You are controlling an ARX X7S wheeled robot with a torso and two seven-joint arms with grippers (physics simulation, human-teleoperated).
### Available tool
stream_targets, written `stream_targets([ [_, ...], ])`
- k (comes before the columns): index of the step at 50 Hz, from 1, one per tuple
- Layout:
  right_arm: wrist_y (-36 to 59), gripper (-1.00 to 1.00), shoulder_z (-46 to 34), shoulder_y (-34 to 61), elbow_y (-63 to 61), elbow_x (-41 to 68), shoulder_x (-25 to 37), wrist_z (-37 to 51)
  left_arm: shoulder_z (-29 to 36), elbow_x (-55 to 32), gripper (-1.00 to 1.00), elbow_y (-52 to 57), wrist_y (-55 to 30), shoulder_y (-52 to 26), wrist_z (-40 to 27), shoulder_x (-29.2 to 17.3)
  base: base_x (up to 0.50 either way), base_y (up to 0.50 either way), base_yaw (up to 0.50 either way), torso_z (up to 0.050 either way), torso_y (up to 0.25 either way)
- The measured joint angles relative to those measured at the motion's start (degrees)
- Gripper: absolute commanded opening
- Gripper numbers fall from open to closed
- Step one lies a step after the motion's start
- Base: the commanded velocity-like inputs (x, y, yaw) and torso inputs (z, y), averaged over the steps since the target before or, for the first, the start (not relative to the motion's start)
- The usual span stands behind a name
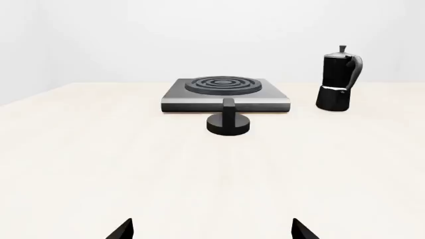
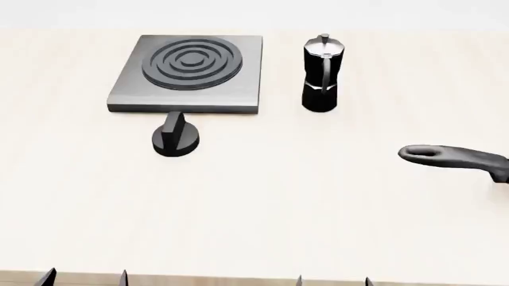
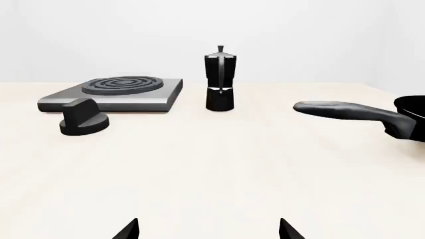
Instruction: Put the moka pot on the stove.
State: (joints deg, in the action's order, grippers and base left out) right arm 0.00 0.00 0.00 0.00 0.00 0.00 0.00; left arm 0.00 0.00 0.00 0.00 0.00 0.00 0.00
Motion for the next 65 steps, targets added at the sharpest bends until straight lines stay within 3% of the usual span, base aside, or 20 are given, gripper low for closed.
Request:
stream_targets([
  [35, -10.74, 1.00, -4.21, 0.97, 8.23, 4.22, 3.47, 3.42, 5.42, -3.42, 1.00, -13.01, 14.94, -2.09, -1.83, -3.53, 0.00, 0.00, 0.00, 0.000, 0.000],
  [65, -15.37, 1.00, -6.72, 1.44, 10.21, 6.47, 5.20, 5.21, 7.88, -6.59, 1.00, -15.30, 19.67, -2.64, -2.95, -5.00, 0.00, 0.00, 0.00, 0.000, 0.000],
])
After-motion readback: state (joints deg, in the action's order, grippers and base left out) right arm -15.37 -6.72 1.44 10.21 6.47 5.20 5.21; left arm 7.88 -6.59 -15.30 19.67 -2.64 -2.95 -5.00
